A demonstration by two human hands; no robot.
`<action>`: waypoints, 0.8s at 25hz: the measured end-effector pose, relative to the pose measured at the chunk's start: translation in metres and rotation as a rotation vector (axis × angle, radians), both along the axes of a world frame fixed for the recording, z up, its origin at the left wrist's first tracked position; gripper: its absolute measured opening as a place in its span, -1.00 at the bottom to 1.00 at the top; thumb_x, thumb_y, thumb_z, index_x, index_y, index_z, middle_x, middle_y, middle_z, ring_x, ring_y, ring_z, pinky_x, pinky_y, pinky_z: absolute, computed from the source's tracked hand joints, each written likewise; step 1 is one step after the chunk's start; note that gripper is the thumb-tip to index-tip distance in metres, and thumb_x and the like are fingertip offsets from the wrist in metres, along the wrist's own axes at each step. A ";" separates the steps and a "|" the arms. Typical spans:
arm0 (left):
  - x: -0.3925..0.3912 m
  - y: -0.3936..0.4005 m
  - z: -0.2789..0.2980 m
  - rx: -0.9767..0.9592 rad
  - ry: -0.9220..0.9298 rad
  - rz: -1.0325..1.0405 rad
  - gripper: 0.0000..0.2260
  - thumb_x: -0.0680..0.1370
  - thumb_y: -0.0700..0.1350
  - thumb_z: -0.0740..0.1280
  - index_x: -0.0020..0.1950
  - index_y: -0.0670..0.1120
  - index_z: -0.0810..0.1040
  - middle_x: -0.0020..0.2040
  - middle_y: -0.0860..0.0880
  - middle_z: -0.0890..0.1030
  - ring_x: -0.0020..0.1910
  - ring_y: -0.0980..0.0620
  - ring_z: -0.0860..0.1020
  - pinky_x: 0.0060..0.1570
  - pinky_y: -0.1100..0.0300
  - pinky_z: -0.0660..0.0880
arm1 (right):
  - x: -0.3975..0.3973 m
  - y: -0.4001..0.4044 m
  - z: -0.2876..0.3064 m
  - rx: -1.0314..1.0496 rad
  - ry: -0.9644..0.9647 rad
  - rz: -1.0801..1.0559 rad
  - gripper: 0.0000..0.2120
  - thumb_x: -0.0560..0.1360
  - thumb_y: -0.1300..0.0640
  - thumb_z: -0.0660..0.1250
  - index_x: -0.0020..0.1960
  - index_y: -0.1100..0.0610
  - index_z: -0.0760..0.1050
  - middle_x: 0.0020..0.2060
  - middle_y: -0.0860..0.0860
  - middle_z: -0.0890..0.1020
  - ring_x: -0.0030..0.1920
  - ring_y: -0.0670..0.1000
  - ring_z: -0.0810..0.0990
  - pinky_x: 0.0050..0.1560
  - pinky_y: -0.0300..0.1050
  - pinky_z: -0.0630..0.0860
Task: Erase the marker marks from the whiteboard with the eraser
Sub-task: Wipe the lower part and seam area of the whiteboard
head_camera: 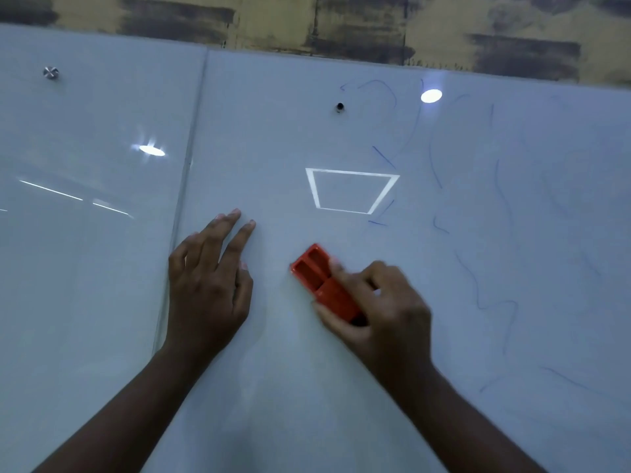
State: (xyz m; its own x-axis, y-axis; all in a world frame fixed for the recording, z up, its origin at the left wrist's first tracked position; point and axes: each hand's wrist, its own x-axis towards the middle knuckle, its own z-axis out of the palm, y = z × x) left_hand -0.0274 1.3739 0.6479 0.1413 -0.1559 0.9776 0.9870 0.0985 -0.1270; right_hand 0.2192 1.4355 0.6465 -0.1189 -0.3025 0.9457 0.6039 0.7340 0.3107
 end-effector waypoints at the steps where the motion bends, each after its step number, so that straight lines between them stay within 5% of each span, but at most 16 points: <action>1: 0.000 0.000 0.000 0.005 0.002 0.012 -0.52 0.62 -0.19 0.21 0.57 -0.14 0.48 0.59 -0.13 0.44 0.58 -0.13 0.41 0.45 -0.15 0.32 | 0.014 0.005 0.014 -0.027 0.061 0.003 -0.54 0.44 -0.13 0.53 0.28 0.03 0.67 -0.21 0.02 0.54 -0.22 0.12 0.55 -0.30 0.01 0.52; 6: 0.004 -0.004 0.003 0.004 -0.001 0.094 -0.52 0.62 -0.15 0.21 0.56 -0.12 0.48 0.59 -0.13 0.43 0.54 -0.13 0.45 0.40 -0.16 0.32 | 0.077 0.025 0.048 -0.186 0.376 0.015 -0.48 0.43 -0.12 0.60 0.32 0.01 0.62 -0.16 0.05 0.55 -0.19 0.10 0.54 -0.25 0.06 0.56; 11: 0.001 -0.002 0.027 0.035 -0.025 0.109 -0.45 0.61 -0.12 0.20 0.62 -0.19 0.39 0.65 -0.21 0.30 0.57 -0.19 0.33 0.39 -0.20 0.28 | 0.049 0.019 0.047 -0.269 0.498 0.092 -0.50 0.39 -0.06 0.61 0.28 0.05 0.64 -0.16 0.05 0.53 -0.15 0.15 0.56 -0.18 0.06 0.56; 20: 0.004 0.015 0.105 -0.060 0.064 0.095 -0.39 0.66 0.01 0.06 0.71 -0.18 0.20 0.73 -0.16 0.12 0.72 -0.13 0.10 0.64 -0.24 0.11 | 0.009 0.010 0.020 -0.028 -0.080 0.136 -0.46 0.38 -0.19 0.57 0.31 -0.03 0.66 -0.19 -0.07 0.51 -0.19 -0.04 0.49 -0.25 -0.08 0.52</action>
State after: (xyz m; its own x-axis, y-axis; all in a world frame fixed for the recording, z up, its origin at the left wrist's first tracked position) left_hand -0.0230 1.3891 0.7532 0.2149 -0.0806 0.9733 0.9633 0.1819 -0.1976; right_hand 0.2282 1.4452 0.6669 -0.1539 -0.2945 0.9432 0.4729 0.8162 0.3320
